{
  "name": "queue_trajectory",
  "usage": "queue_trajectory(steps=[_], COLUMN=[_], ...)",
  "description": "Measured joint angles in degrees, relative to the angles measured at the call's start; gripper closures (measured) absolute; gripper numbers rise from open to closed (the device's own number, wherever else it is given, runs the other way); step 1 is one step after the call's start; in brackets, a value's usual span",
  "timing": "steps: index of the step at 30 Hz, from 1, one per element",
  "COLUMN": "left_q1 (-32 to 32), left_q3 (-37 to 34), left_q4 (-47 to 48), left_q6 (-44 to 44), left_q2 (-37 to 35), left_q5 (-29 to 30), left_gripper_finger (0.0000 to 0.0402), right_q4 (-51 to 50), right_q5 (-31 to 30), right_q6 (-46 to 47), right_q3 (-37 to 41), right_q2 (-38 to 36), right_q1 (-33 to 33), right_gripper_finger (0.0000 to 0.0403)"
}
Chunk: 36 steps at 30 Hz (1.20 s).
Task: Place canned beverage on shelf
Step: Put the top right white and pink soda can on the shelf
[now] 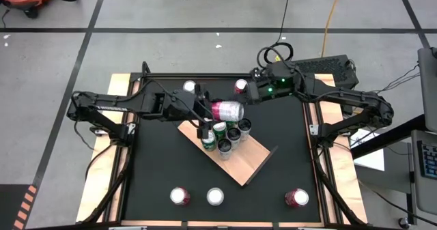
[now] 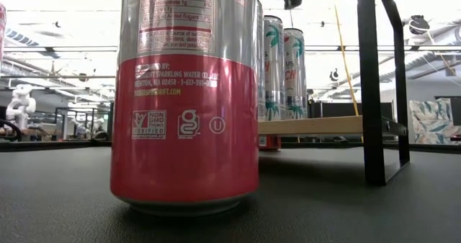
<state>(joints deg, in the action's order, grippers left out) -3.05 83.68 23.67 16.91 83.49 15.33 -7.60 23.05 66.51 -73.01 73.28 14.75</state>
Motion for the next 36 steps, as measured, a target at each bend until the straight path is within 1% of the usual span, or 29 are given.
queue_trajectory(steps=[4,9,11,16,19,22,24,28,30,32,36], left_q1=[-0.6,-0.9,-0.9,-0.9,-0.9,-1.0,-1.0,-1.1,-1.3,-1.3,-1.0], left_q3=[1.7,3.7,4.1,4.3,4.3,4.3,4.3,3.7,2.5,0.8,-1.4], left_q4=[-0.3,-0.4,-0.6,-2.3,-4.0,-7.1,-9.9,-17.6,-20.6,-24.5,-30.5], left_q6=[-4.4,-14.1,-18.8,-25.8,-28.4,-29.1,-30.3,-33.0,-33.6,-34.3,-35.9], left_q2=[-0.1,-0.6,-1.4,-4.1,-5.7,-6.1,-6.0,-5.6,-5.6,-5.3,-5.3], left_q5=[1.1,1.1,1.1,-0.1,-0.4,-1.2,-2.4,-6.6,-7.8,-8.6,-9.7], left_gripper_finger=[0.0117,0.0117,0.0118,0.0118,0.0118,0.0118,0.0118,0.0118,0.0118,0.0118,0.0118], right_q4=[5.2,10.3,13.5,22.0,26.8,31.4,32.2,31.8,29.2,24.6,10.8], right_q5=[-2.0,-5.8,-7.7,-13.6,-15.7,-15.8,-15.8,-15.7,-15.6,-15.6,-15.8], right_q6=[-1.1,-5.4,-7.2,-12.9,-18.0,-23.0,-25.8,-31.7,-33.7,-35.8,-39.1], right_q3=[0.0,0.0,0.0,0.1,0.1,-0.1,-1.3,-4.3,-6.9,-10.2,-16.8], right_q2=[0.0,0.0,0.0,-0.7,-0.8,-0.8,-0.8,-0.8,-0.8,-0.8,-0.8], right_q1=[-0.1,0.0,-0.1,-0.1,-0.1,-0.1,-0.4,-2.1,-3.2,-4.3,-5.9], right_gripper_finger=[0.0052,0.0051,0.0051,0.0051,0.0051,0.0051,0.0051,0.0051,0.0051,0.0051,0.0051])
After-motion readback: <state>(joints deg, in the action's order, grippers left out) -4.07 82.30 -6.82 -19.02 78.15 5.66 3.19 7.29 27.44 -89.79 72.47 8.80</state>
